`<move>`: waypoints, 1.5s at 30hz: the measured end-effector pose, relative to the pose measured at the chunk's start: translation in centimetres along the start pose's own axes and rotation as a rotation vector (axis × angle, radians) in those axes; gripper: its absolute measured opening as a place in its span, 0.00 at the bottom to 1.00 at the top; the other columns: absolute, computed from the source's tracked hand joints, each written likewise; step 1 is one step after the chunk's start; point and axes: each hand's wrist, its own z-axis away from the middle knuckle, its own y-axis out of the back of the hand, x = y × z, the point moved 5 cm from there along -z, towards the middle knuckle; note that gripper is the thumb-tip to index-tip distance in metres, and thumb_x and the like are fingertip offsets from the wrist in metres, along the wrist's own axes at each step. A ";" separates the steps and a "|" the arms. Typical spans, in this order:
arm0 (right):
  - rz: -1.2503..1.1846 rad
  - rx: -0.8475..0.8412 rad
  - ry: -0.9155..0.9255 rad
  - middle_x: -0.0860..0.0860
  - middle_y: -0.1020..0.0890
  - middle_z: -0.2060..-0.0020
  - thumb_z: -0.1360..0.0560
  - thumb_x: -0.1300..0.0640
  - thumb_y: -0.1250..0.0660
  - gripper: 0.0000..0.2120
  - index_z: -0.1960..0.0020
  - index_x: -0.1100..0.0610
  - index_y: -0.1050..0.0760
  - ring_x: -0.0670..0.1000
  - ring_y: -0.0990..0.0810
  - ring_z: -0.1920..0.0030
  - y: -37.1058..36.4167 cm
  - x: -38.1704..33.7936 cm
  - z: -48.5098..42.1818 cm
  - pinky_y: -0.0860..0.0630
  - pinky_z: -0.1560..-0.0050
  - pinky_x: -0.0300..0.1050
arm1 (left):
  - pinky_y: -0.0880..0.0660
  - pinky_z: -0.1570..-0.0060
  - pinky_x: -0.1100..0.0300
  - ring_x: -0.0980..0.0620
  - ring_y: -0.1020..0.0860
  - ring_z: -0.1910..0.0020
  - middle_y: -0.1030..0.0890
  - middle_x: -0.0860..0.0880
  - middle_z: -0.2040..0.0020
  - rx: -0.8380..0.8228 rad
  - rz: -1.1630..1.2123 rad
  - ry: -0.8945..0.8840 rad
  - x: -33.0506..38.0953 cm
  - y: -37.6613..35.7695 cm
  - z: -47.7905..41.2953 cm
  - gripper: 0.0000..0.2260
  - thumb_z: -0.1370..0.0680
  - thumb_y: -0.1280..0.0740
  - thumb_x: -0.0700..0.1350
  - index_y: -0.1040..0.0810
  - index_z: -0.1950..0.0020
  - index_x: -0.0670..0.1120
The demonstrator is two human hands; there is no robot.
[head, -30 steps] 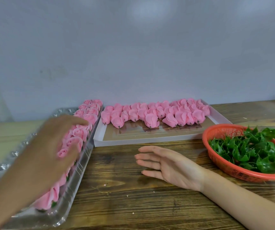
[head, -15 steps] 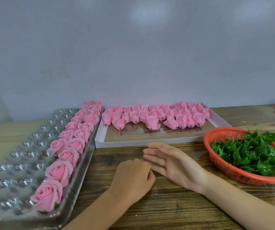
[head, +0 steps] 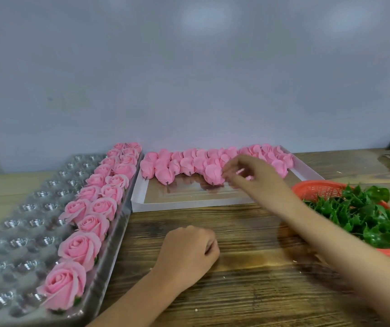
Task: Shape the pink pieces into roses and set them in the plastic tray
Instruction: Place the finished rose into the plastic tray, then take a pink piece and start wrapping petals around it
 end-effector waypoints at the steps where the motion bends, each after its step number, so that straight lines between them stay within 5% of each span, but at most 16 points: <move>1: 0.117 -0.008 -0.026 0.49 0.18 0.52 0.22 0.62 0.35 0.06 0.46 0.56 0.23 0.50 0.20 0.55 0.5 0.3 -1.6 0.22 0.49 0.46 | 0.31 0.61 0.68 0.61 0.30 0.72 0.32 0.57 0.75 0.002 0.004 -0.003 0.0 0.0 0.0 0.20 0.23 0.37 0.50 0.39 0.73 0.54; 6: 0.787 -0.193 -0.221 0.58 0.21 0.41 0.22 0.59 0.36 0.19 0.32 0.62 0.32 0.58 0.21 0.43 -1.0 4.1 -7.0 0.26 0.51 0.47 | 0.39 0.67 0.75 0.62 0.28 0.70 0.32 0.56 0.75 -0.002 0.033 -0.008 -0.2 0.0 0.0 0.20 0.23 0.37 0.50 0.38 0.73 0.52; 16: 1.134 -0.140 -0.255 0.57 0.23 0.40 0.20 0.61 0.37 0.20 0.30 0.62 0.37 0.55 0.21 0.42 -3.2 7.6 -7.9 0.31 0.58 0.43 | 0.31 0.61 0.71 0.59 0.27 0.70 0.30 0.56 0.74 -0.007 0.082 -0.007 -0.5 0.0 -0.2 0.19 0.22 0.38 0.50 0.36 0.72 0.51; 22: 1.185 -0.045 -0.189 0.55 0.21 0.44 0.22 0.61 0.34 0.22 0.32 0.63 0.38 0.55 0.20 0.47 -3.1 6.8 -8.1 0.32 0.61 0.43 | 0.39 0.68 0.74 0.63 0.29 0.72 0.31 0.56 0.75 -0.006 0.054 -0.009 -0.4 0.1 -0.2 0.20 0.22 0.38 0.51 0.38 0.73 0.52; 25: 0.986 0.079 -0.150 0.57 0.21 0.46 0.21 0.63 0.38 0.16 0.35 0.63 0.36 0.58 0.20 0.49 -2.3 4.6 -7.4 0.30 0.61 0.46 | 0.40 0.68 0.75 0.63 0.29 0.72 0.31 0.56 0.75 -0.001 0.044 -0.003 -0.5 0.0 -0.2 0.20 0.22 0.38 0.51 0.38 0.73 0.52; 29: 0.237 0.082 -0.080 0.52 0.22 0.51 0.21 0.60 0.36 0.21 0.30 0.58 0.36 0.53 0.21 0.52 -2.0 2.1 -4.1 0.25 0.53 0.48 | 0.37 0.63 0.75 0.63 0.27 0.70 0.30 0.56 0.74 -0.013 0.086 0.017 -0.8 -0.2 -0.2 0.19 0.22 0.37 0.52 0.35 0.72 0.52; 34: -0.347 0.021 -0.118 0.55 0.21 0.42 0.23 0.61 0.32 0.17 0.37 0.48 0.29 0.57 0.22 0.43 -4.3 2.5 3.0 0.24 0.38 0.55 | 0.27 0.61 0.63 0.58 0.29 0.73 0.31 0.54 0.76 0.026 0.083 0.107 -1.2 -0.2 -0.3 0.17 0.23 0.37 0.57 0.31 0.68 0.49; 40: -0.616 0.046 -0.086 0.50 0.17 0.43 0.24 0.67 0.31 0.17 0.39 0.53 0.25 0.50 0.19 0.42 -5.1 4.1 6.1 0.24 0.43 0.38 | 0.34 0.68 0.68 0.61 0.29 0.72 0.30 0.56 0.75 0.014 0.074 0.183 -1.2 -0.2 -0.3 0.16 0.26 0.35 0.61 0.33 0.69 0.55; 45: -0.581 0.013 -0.074 0.51 0.17 0.45 0.25 0.66 0.30 0.17 0.39 0.52 0.25 0.52 0.18 0.44 -5.3 4.4 6.0 0.22 0.43 0.40 | 0.40 0.71 0.69 0.61 0.27 0.70 0.28 0.57 0.72 0.041 0.100 0.207 -1.3 0.1 -0.1 0.14 0.26 0.34 0.60 0.32 0.67 0.57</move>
